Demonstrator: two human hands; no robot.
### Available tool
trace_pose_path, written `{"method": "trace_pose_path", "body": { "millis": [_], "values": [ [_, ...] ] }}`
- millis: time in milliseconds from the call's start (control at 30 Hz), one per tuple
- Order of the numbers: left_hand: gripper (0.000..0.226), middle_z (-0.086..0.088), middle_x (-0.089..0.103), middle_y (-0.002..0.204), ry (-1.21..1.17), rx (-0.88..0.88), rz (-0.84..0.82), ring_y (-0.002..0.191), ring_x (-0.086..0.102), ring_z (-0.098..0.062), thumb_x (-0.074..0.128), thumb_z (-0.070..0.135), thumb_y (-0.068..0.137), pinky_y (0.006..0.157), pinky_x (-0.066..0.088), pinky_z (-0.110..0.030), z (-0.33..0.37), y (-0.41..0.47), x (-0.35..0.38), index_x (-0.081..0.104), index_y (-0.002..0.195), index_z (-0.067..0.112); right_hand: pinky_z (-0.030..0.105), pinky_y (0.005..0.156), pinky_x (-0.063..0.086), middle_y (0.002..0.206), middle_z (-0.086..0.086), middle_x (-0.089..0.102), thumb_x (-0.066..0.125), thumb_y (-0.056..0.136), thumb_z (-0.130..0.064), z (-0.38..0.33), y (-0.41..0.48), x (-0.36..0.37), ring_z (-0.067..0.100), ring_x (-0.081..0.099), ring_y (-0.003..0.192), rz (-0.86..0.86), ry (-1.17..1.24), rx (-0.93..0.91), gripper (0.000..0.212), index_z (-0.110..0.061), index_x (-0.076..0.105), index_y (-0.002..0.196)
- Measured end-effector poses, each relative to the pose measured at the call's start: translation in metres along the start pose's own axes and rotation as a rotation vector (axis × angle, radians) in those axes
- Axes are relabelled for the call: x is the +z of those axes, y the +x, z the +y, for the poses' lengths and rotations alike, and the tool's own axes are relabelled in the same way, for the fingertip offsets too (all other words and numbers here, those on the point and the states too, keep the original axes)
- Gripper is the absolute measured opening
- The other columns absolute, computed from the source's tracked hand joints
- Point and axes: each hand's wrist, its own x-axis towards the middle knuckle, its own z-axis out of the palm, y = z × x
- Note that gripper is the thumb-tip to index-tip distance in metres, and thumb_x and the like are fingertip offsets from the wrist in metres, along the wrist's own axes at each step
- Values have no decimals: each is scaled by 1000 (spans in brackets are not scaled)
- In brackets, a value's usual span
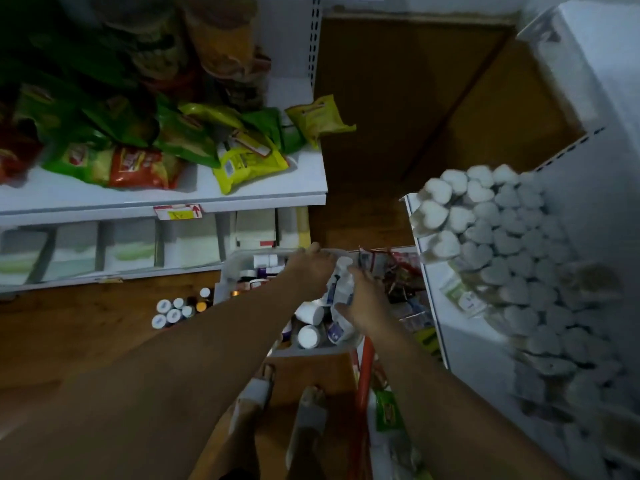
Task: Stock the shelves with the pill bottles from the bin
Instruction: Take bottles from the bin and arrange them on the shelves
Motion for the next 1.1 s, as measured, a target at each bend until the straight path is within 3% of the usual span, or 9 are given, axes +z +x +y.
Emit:
{"method": "trace_pose_path", "body": {
  "millis": [133,300,367,433,500,600,767,900,1100],
  "values": [
    [60,-6,57,144,110,100,-53,135,41,-30,70,48,94,113,36,-44,-9,26,17,54,145,20,45,105,49,147,7,50,76,87,-26,5,15,12,33,48,134,41,-56,-18,73,-24,42,152],
    [75,-4,52,151,64,185,-32,145,37,-29,75,56,87,128,2,-54,-24,34,22,51,150,24,44,99,50,131,13,56,76,87,-29,5,22,8,35,51,123,64,-38,28,53,-21,60,136],
    [73,-5,54,146,-152,234,36,140,44,-29,83,40,83,129,12,-49,-32,27,15,53,147,23,43,85,51,104,7,63,71,81,-37,5,22,6,32,56,103,67,60,39,26,-31,67,106],
    [72,-8,56,138,-458,271,86,128,54,-30,87,22,78,114,40,-41,-40,10,-2,57,143,19,38,74,49,90,3,63,64,77,-39,3,20,-3,26,59,88,83,242,32,14,-32,62,89],
    [68,-6,57,129,-754,281,142,118,59,-24,90,17,78,100,50,-40,-49,-12,-28,61,139,20,37,75,53,102,1,66,73,79,-30,-14,3,-32,18,64,94,103,433,14,24,-32,67,103],
    [70,2,62,135,-1205,228,187,122,63,-15,90,14,82,102,54,-48,-60,-52,-81,58,144,27,34,91,58,128,-5,67,84,83,-19,-46,-32,-90,12,67,113,251,727,-3,58,-33,62,135],
    [62,-12,61,145,-1864,388,119,128,64,-35,64,3,96,96,58,-57,-42,-115,-183,47,154,19,46,93,60,129,5,72,83,84,-13,-110,-108,-189,23,71,117,449,1276,-81,62,-20,59,142],
    [56,-17,57,149,-2051,627,-24,125,62,-43,51,2,103,91,58,-65,-6,-153,-241,44,156,19,52,91,60,126,17,72,73,83,-25,-142,-173,-242,35,70,116,504,1428,-125,59,-3,61,137],
    [57,-20,52,154,-2061,824,-246,128,58,-45,48,8,101,92,58,-60,53,-189,-286,45,156,21,51,91,59,122,17,74,65,89,-37,-144,-264,-272,37,70,115,711,1409,-122,52,-5,67,130]
  ]
}}
